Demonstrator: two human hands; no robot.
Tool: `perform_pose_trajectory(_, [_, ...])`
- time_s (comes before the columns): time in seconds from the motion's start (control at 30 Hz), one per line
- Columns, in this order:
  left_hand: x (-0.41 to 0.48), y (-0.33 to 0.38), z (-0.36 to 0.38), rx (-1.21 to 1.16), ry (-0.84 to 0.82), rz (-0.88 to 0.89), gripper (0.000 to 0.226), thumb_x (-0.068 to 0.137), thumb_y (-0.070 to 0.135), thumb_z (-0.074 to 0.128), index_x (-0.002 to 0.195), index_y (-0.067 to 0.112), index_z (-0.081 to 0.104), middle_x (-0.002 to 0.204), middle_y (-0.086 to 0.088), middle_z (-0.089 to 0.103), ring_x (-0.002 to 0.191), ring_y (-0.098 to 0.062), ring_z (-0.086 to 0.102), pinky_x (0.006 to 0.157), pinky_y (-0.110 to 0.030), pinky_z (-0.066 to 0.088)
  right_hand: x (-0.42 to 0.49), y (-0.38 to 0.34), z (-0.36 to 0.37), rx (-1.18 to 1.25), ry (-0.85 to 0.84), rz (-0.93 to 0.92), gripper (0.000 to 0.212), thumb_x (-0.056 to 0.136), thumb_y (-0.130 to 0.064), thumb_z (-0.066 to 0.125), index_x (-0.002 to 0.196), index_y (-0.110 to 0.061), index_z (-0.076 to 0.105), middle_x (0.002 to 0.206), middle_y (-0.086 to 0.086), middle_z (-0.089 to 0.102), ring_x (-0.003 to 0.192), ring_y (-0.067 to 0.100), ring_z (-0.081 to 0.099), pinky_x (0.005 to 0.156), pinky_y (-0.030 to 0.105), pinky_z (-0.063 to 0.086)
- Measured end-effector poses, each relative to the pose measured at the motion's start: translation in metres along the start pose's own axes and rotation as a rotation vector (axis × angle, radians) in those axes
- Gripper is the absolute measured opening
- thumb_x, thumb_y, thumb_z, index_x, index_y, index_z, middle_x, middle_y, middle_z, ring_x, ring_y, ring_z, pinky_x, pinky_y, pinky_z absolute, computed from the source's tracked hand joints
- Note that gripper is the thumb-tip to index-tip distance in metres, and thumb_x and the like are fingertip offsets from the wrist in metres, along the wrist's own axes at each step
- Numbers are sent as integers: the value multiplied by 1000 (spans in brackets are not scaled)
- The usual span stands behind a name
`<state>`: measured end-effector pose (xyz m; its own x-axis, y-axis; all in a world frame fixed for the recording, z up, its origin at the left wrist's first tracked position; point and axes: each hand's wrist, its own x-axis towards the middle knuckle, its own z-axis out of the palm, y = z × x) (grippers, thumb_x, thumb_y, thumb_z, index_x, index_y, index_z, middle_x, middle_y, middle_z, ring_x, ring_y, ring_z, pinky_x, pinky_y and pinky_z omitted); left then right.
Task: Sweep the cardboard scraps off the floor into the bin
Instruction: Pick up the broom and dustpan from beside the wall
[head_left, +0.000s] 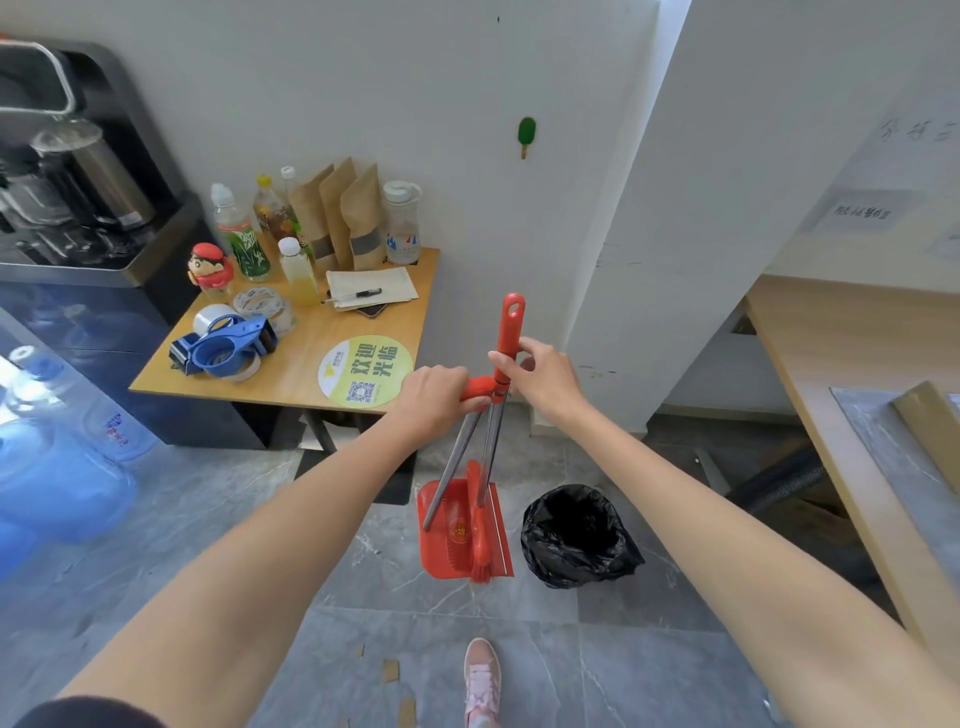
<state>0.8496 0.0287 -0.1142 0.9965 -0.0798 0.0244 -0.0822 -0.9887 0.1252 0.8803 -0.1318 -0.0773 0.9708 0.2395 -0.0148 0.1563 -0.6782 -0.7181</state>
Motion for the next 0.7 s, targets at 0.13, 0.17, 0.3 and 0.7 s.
perform_pose_trajectory(0.13, [-43,-7,-4,-26,37,-6,45,90,57,50,88,12,52,79,-7,63,72,-28,61,63,-36,45,-43,-12,8,249,-107,49,27,88,-34,62,110,-17,62,72,1,67,70,10,66,64,7,48])
perform_pose_trajectory(0.17, [-56,-10,-4,-39,48,-9,45,90,57,50,87,12,51,78,-6,62,72,-28,61,62,-35,44,-55,-14,10,319,-154,65,28,89,-24,63,115,-17,60,77,3,68,74,13,67,71,13,52])
perform_pose_trajectory(0.3, [-108,-14,-7,-35,102,5,45,89,59,49,84,14,48,75,-3,60,68,-23,58,59,-32,40,-108,-30,26,485,-157,194,35,88,-2,55,120,-16,57,82,7,69,77,18,66,82,32,52])
perform_pose_trajectory(0.7, [-240,-22,-14,25,98,10,47,89,60,48,92,13,56,82,-4,67,76,-25,64,63,-35,45,-232,-71,79,603,-22,278,25,92,2,47,110,-12,57,78,11,66,80,25,67,83,36,57])
